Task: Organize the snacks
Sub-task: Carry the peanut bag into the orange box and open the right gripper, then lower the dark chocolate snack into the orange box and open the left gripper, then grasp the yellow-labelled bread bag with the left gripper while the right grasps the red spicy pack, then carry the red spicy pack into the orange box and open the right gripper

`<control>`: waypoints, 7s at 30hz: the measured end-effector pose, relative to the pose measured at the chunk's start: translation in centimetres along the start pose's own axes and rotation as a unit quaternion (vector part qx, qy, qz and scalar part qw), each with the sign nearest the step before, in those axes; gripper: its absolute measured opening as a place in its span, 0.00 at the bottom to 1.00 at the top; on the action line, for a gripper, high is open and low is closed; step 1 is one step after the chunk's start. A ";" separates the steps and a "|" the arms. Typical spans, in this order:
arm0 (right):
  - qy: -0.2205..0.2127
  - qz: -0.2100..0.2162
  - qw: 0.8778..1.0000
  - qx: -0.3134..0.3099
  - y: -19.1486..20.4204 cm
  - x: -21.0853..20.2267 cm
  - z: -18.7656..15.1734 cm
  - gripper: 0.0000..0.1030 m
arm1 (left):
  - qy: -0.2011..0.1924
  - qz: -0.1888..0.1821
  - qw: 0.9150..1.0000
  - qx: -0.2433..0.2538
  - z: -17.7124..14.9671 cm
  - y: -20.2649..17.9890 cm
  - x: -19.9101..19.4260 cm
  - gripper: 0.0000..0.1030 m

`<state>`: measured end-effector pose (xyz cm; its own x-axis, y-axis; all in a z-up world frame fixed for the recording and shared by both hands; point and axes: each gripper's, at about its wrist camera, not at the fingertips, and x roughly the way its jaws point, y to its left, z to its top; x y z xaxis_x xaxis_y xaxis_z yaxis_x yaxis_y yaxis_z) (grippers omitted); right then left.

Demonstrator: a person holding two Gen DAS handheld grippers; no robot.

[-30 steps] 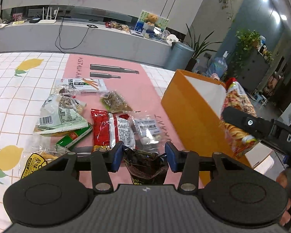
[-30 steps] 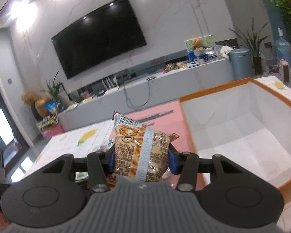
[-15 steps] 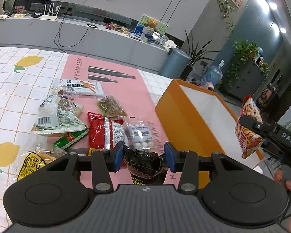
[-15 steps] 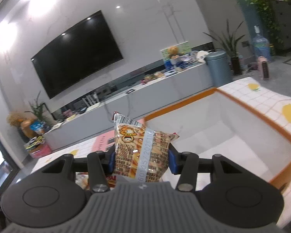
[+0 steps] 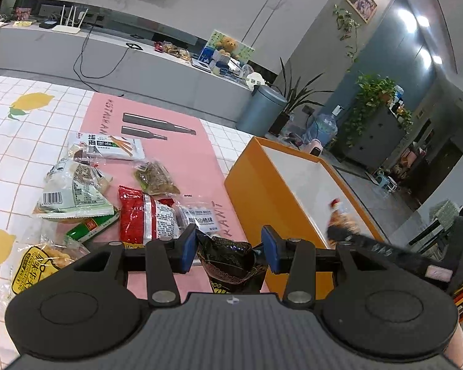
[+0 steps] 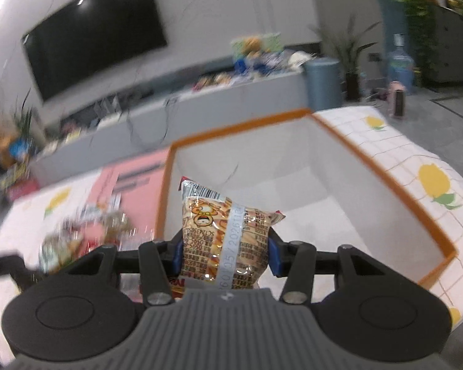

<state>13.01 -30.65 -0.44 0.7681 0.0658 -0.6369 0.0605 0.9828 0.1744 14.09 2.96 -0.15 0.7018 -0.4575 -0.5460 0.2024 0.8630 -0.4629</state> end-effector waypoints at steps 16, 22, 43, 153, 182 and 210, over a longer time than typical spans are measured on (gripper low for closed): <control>0.029 -0.051 0.998 -0.033 0.6 2.1 0.2 0.47 | -0.008 -0.032 0.999 0.011 0.1 -1.7 -0.7 0.49; 0.023 -0.035 0.999 -0.008 0.0 1.6 0.7 0.74 | 0.000 -0.027 1.000 0.011 0.0 -1.6 -0.2 0.49; -0.127 -0.009 0.972 0.196 -8.5 -6.5 1.8 0.75 | 0.004 -0.098 0.994 0.050 2.1 -10.8 2.9 0.49; 0.001 0.130 0.982 -0.138 15.2 3.8 -7.9 0.88 | 0.105 0.221 0.949 0.201 -3.7 6.4 -0.9 1.00; -0.016 0.161 0.982 -0.098 14.3 3.1 -7.0 0.87 | 0.070 0.204 0.976 -0.030 -2.1 11.1 -2.9 0.82; -0.011 0.019 0.994 -0.110 21.2 13.9 -8.3 0.74 | 0.015 0.204 0.978 -0.038 -0.4 9.7 -4.8 0.82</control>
<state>19.71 -7.47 -11.85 0.7815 0.1030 -0.6154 -0.1080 0.9937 0.0292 12.45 13.48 -2.31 0.6925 -0.0860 -0.7163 -0.1422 0.9571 -0.2523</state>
